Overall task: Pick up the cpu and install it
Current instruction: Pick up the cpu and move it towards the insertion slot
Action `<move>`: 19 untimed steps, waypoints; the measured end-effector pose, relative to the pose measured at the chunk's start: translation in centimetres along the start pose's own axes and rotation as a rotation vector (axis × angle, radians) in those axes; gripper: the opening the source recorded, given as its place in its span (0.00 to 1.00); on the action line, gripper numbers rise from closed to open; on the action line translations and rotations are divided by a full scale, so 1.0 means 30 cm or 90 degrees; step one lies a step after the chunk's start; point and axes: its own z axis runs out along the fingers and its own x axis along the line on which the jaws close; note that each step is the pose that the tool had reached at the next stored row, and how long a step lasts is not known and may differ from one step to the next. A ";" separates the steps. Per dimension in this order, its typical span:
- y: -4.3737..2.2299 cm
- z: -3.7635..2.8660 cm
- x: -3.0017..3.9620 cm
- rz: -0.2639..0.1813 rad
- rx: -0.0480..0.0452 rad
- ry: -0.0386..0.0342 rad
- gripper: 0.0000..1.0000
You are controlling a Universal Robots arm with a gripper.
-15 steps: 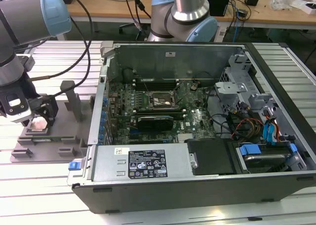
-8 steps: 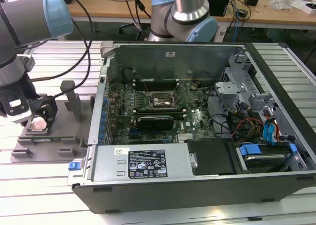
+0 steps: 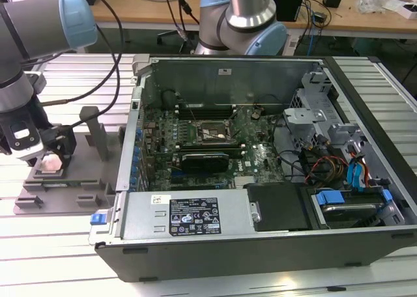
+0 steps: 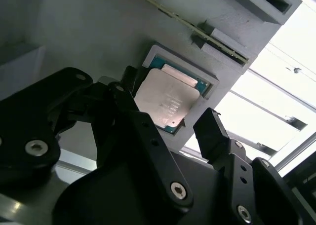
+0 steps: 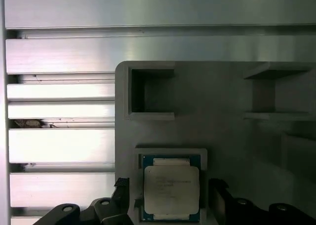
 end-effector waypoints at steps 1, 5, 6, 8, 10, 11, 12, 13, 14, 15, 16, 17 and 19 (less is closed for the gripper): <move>0.004 0.000 0.000 -0.001 0.0000 0.0000 0.74; 0.009 0.000 0.000 -0.003 0.0000 -0.0001 0.74; 0.009 0.000 0.000 -0.003 0.0001 0.0000 0.74; 0.010 0.000 0.000 -0.003 0.0001 -0.0001 0.74; 0.010 0.001 0.000 -0.003 0.0005 -0.0001 0.74; 0.010 0.002 0.000 -0.003 0.0012 -0.0002 0.74; 0.010 0.004 0.000 -0.002 0.0105 -0.0001 0.74; 0.010 0.005 0.000 -0.003 0.0113 0.0000 0.74; 0.010 0.006 0.000 -0.003 0.0113 -0.0001 0.74; 0.010 0.007 0.000 -0.003 0.0113 -0.0001 0.74; 0.010 0.007 0.000 -0.003 0.0113 -0.0001 0.74; 0.010 0.008 0.000 -0.003 0.0111 -0.0002 0.74; 0.010 0.012 0.000 -0.003 0.0106 -0.0003 0.74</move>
